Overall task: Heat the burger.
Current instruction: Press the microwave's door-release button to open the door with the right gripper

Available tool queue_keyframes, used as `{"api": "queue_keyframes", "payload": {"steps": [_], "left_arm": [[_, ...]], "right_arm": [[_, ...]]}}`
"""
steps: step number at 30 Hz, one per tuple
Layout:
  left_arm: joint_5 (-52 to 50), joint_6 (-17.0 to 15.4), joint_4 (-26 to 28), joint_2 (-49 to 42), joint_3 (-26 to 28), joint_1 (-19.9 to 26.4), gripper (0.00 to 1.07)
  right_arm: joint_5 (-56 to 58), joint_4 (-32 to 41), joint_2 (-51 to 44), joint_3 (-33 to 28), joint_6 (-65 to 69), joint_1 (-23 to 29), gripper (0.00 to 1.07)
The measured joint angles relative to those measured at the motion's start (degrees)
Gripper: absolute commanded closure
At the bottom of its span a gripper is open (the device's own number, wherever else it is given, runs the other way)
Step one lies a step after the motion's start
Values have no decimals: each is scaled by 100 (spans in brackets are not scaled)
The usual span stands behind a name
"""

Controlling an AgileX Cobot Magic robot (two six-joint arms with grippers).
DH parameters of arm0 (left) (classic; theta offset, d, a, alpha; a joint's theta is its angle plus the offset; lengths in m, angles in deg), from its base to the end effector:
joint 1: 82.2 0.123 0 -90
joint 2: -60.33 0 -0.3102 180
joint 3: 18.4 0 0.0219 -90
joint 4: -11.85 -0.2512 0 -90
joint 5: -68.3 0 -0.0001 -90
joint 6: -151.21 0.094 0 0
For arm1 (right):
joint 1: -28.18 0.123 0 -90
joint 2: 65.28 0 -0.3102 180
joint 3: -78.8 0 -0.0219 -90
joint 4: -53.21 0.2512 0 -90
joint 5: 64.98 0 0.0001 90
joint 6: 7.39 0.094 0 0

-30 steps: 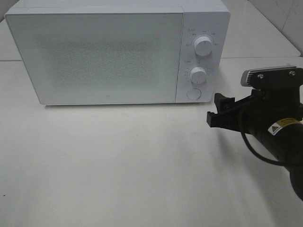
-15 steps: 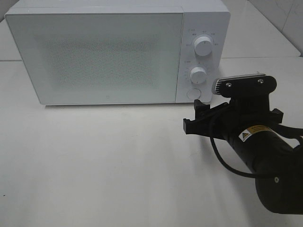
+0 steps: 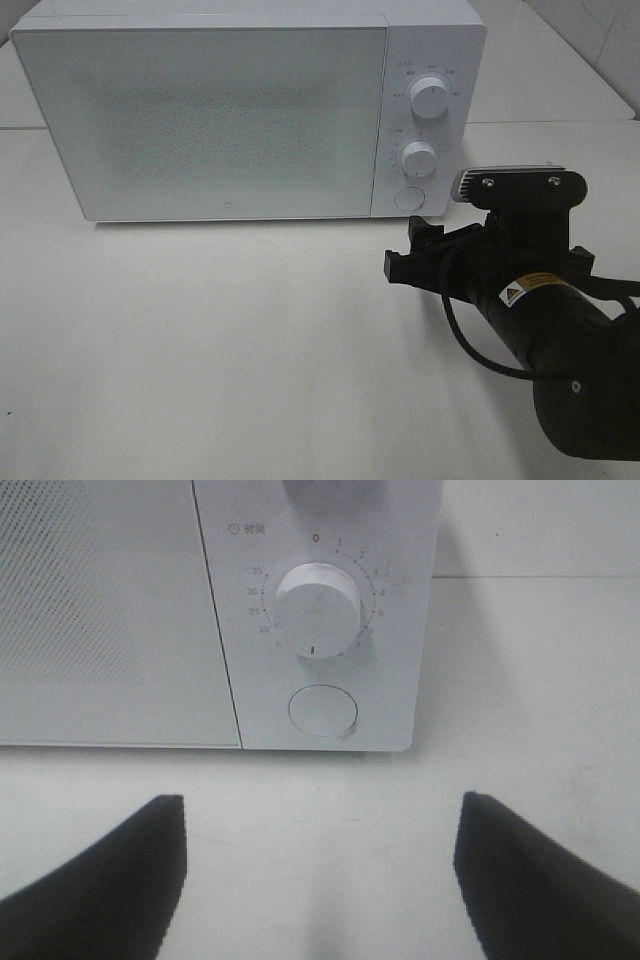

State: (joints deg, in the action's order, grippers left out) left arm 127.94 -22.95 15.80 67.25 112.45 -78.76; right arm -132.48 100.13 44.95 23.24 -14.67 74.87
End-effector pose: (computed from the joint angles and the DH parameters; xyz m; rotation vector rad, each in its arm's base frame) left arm -0.0268 -0.0072 0.2781 0.0448 2.0172 0.0207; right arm 0.2221 0.1431 0.1555 0.0052 1.7893 0.0786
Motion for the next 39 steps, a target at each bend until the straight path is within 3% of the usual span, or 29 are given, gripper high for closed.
{"api": "queue_keyframes", "payload": {"steps": [6, 13, 17, 19, 20, 24, 32, 39], "left_arm": [[0, 0, 0, 0, 0, 0, 9], [0, 0, 0, 0, 0, 0, 9], [0, 0, 0, 0, 0, 0, 9], [0, 0, 0, 0, 0, 0, 9], [0, 0, 0, 0, 0, 0, 9], [0, 0, 0, 0, 0, 0, 9], [0, 0, 0, 0, 0, 0, 9], [0, 0, 0, 0, 0, 0, 9]], "right_arm": [[0, 0, 0, 0, 1667, 0, 37], [97, 0, 0, 0, 4142, 0, 50], [103, 17, 0, 0, 5838, 0, 65], [103, 17, 0, 0, 6113, 0, 68], [103, 17, 0, 0, 6738, 0, 76], [103, 92, 0, 0, 7643, 0, 88], [149, 103, 0, 0, 8331, 0, 107], [309, 40, 0, 0, 8434, 0, 107]]}}
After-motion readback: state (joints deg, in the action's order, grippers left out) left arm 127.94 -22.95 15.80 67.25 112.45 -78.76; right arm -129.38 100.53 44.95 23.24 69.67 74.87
